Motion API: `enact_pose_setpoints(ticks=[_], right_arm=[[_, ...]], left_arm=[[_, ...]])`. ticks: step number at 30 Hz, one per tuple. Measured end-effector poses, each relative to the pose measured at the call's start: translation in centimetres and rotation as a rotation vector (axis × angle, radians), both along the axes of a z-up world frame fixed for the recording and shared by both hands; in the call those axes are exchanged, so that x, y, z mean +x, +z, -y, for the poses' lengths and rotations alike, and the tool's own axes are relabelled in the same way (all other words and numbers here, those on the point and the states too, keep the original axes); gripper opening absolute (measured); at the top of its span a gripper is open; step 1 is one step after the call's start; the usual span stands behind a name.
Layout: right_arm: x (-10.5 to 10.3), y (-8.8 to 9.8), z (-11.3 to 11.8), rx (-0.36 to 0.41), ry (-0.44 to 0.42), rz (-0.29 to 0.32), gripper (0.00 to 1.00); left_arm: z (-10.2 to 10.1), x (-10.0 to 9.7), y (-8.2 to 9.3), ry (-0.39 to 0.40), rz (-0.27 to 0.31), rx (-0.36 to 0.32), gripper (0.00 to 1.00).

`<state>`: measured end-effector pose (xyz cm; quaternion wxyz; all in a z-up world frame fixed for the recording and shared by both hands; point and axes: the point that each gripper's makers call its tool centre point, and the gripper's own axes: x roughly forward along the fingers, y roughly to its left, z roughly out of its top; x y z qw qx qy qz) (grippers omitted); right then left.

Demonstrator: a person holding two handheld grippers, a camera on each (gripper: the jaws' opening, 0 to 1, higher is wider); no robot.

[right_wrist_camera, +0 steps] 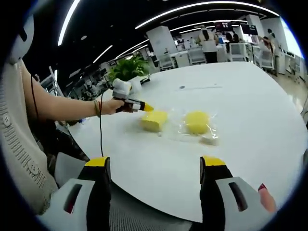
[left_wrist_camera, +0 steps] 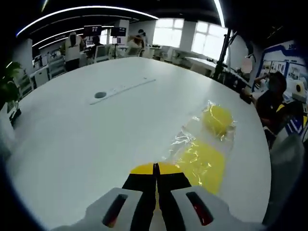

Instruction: Compare the silicone blocks by pressing each to a similar depth, holding the contact briefly, and releasing to observe deformation and rebound differences across the visible hardness samples.

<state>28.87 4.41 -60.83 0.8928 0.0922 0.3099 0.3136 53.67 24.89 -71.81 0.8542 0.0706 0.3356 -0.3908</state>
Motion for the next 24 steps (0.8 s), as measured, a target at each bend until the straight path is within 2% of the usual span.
enact_pose_setpoints(ticks=[8, 19, 24], right_arm=[[0.2, -0.1, -0.1, -0.004, 0.006, -0.008, 0.7], [-0.3, -0.1, -0.3, -0.001, 0.034, -0.015, 0.7], [-0.1, -0.1, 0.0, -0.002, 0.032, -0.016, 0.69]], left_arm=[[0.1, -0.1, 0.3, -0.01, 0.014, 0.003, 0.0], [0.2, -0.1, 0.6, -0.063, 0.089, 0.049, 0.0], [-0.2, 0.7, 0.8, -0.047, 0.131, 0.066, 0.1]])
